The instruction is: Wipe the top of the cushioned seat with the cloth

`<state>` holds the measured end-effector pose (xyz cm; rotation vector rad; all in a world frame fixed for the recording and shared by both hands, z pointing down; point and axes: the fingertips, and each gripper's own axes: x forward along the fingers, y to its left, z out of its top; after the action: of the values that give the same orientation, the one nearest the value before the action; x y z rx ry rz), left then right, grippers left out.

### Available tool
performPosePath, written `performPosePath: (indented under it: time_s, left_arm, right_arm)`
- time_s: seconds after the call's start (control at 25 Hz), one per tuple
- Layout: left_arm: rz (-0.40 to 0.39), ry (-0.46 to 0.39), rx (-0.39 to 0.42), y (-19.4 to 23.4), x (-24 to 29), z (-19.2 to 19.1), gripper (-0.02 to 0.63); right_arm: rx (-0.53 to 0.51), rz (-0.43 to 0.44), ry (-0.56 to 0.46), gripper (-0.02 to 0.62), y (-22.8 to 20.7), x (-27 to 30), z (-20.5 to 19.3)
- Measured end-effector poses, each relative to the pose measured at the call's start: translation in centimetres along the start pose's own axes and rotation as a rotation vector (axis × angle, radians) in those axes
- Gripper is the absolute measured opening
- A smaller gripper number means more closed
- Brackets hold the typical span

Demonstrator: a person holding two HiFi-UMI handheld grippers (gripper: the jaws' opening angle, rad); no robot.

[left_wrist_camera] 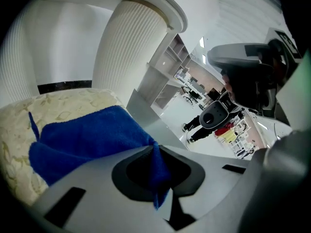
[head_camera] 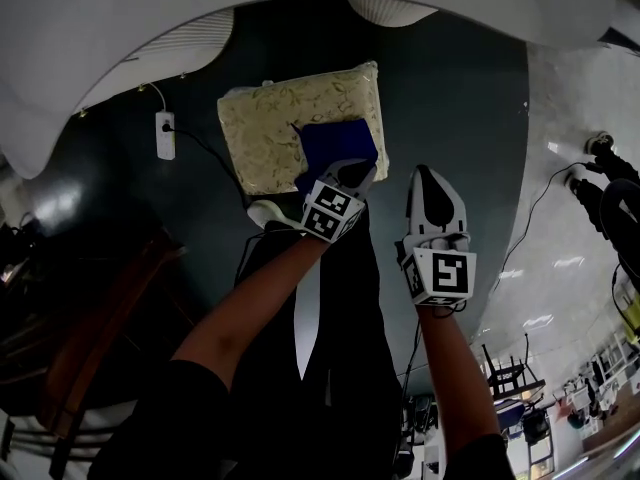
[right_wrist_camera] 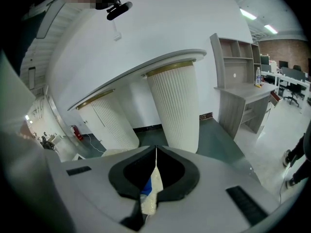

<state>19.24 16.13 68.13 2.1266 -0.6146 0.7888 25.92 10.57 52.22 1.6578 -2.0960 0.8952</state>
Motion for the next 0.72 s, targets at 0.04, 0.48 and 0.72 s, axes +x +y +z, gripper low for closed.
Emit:
performPosePath:
  time_s: [0.04, 0.48, 0.72]
  left_arm:
    - [0.002, 0.001, 0.006, -0.2, 0.1, 0.0, 0.035]
    - [-0.054, 0.037, 0.007, -2.8, 3.1, 0.2, 0.036]
    - [-0.058, -0.003, -0.055, -3.9, 3.7, 1.4, 0.036]
  right_arm:
    - [0.002, -0.001, -0.002, 0.037, -0.1, -0.1, 0.0]
    - [0.055, -0.069, 0.006, 0.037, -2.2, 0.5, -1.2]
    - [0.025, -0.073, 0.018, 0.037, -3.1, -0.1, -1.3]
